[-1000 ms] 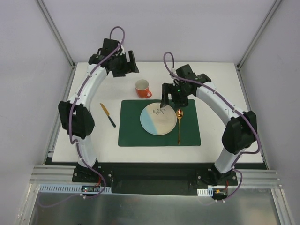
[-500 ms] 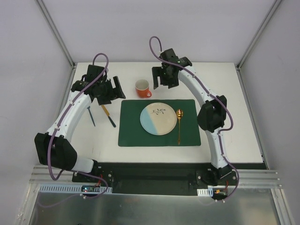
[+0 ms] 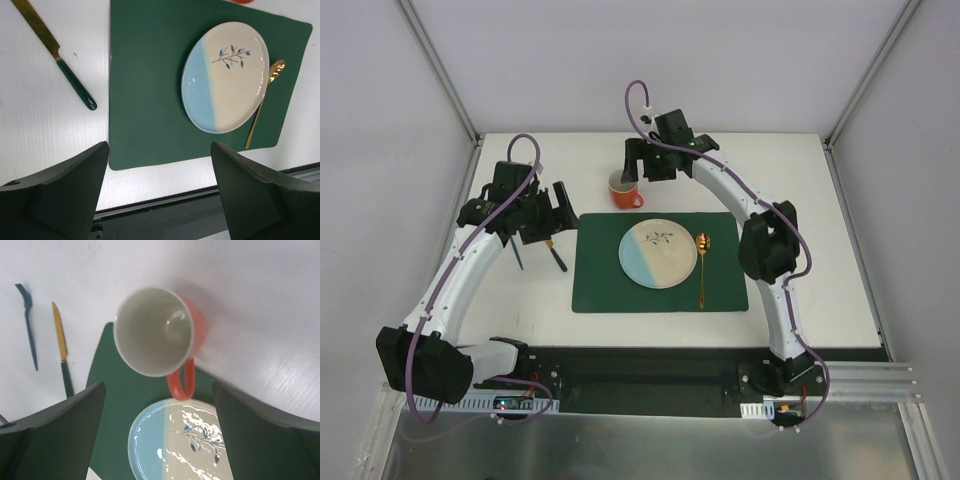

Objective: Set the dinner table for one person
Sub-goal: Pick up the cup at the center of the board.

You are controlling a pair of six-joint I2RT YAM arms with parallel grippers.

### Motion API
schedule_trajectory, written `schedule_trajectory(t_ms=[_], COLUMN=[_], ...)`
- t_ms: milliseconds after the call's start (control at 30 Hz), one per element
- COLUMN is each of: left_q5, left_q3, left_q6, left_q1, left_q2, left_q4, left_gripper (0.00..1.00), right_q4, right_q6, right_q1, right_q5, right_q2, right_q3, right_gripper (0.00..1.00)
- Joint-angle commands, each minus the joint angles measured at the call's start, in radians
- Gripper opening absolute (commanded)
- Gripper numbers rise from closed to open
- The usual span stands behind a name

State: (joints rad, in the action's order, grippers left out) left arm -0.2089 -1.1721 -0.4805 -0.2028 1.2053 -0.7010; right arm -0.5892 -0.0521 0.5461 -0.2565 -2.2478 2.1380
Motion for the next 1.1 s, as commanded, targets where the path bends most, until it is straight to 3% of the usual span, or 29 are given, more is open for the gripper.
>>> schedule_trajectory(t_ms=[0,267,1067], left_q5=[-0.012,-0.015,-0.017], left_q3=[0.028,0.011,0.055], left_q6=[-0.013,-0.021,-0.026], left_q1=[-0.003,-0.003,-0.003], left_q2=[-0.027,-0.013,-0.050], left_q4=[-0.014,-0.012,-0.022], left_gripper=[0.83,0.84,0.84], right_q4=[0.167,0.215,0.255], right_q6=[-0.017,-0.051,-0.080], right_q1=[0.005,-0.005,-0.048], right_q5=[-0.073,-0.096,-0.115], right_q2=[0.011,-0.068,-0.085], right_q3=[0.046,0.057,-0.041], right_gripper=[0.92,0.89,0.78])
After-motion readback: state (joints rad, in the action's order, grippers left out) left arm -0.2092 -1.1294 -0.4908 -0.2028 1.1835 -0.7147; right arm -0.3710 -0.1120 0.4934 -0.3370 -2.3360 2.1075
